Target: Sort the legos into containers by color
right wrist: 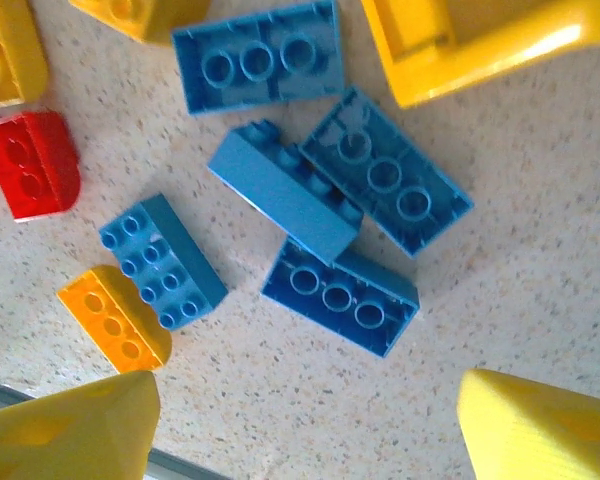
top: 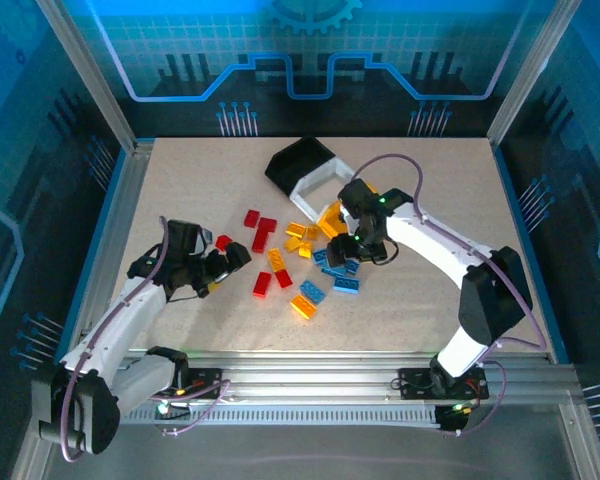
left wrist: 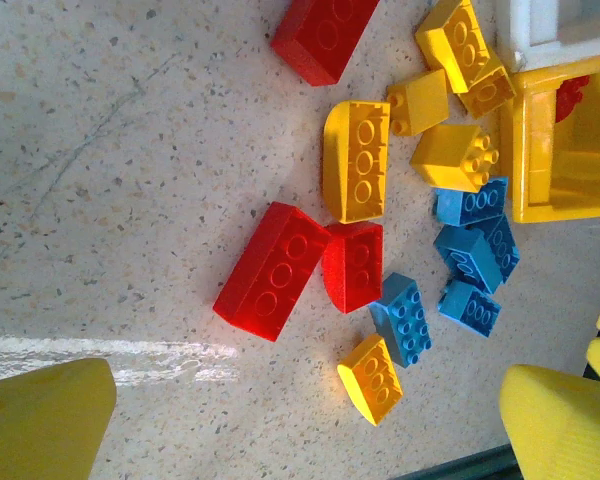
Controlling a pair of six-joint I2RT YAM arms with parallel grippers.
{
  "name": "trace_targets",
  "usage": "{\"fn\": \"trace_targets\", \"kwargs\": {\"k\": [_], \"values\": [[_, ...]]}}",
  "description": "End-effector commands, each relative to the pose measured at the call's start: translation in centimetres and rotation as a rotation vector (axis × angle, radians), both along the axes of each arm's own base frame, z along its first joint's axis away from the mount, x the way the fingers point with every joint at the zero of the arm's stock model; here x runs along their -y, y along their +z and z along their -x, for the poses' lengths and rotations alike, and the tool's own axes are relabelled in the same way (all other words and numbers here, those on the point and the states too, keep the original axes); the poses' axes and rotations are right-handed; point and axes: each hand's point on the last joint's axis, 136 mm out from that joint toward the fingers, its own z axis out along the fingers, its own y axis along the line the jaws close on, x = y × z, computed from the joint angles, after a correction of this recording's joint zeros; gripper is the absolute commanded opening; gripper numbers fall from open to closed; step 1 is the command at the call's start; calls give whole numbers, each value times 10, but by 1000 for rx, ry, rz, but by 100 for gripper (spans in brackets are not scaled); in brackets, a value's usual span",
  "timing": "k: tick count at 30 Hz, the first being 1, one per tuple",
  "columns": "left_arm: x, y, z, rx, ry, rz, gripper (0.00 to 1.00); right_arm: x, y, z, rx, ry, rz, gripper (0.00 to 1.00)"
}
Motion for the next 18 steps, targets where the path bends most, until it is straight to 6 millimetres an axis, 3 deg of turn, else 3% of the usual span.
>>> {"fn": "trace_targets", "kwargs": {"k": [1, 18], "values": [[2, -4, 6, -21, 9, 38, 99, -3, -8, 10, -12, 21, -14, 82], [3, -9, 7, -49, 17, 50, 99, -9, -56, 15, -93, 100, -7, 85]]}}
